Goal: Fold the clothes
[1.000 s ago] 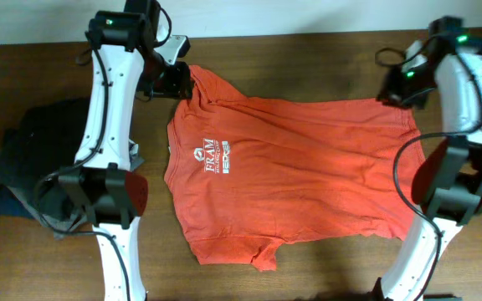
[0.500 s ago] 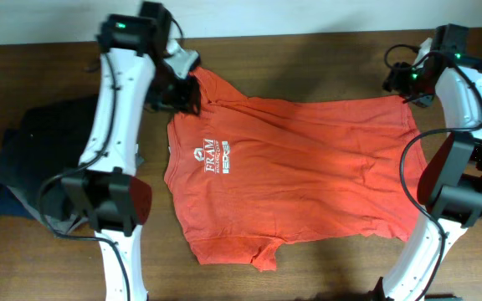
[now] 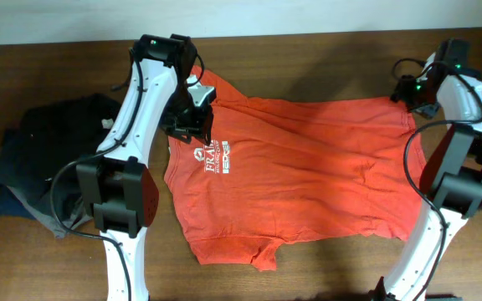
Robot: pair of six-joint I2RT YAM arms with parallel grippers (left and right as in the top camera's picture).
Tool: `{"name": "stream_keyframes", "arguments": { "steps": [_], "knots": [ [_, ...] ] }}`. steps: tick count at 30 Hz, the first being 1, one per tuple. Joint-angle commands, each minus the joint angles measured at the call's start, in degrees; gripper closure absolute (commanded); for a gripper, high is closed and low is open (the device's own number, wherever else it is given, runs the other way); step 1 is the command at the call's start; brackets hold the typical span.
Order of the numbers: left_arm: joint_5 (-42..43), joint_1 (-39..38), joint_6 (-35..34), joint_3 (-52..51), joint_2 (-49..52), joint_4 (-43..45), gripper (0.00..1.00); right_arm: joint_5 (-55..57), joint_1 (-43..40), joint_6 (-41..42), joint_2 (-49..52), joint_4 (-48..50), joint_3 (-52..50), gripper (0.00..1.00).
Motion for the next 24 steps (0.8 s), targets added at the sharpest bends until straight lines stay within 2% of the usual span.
{"name": "stream_keyframes", "arguments": {
  "steps": [1,7,12,16,19,24],
  "knots": [
    [0.3,0.1,-0.3,-0.1,-0.2,0.1,0.51,-0.8,1.0,-0.6,1.6,1.5,-0.4,0.30],
    [0.3,0.0,-0.3,-0.1,-0.2,-0.7,0.51,-5.4,1.0,-0.6,1.9,6.6,-0.4,0.31],
    [0.3,-0.4,-0.3,-0.1,-0.2,-1.7,0.51,-6.8,1.1,-0.6,1.9,7.1,-0.4,0.55],
    [0.3,-0.8,-0.3,-0.1,-0.2,-1.8,0.51,-6.8,1.1,-0.6,1.9,6.8,-0.4,0.82],
    [0.3,-0.8,-0.3,-0.1,-0.2,-1.8,0.51,-6.8,0.8,-0.6,1.7,6.8,0.0,0.89],
    [0.3,-0.8,-0.3,-0.1,-0.2,-1.8,0.51,-7.7,-0.4,-0.3,-0.2,6.8,1.7,0.94]
  ]
}}
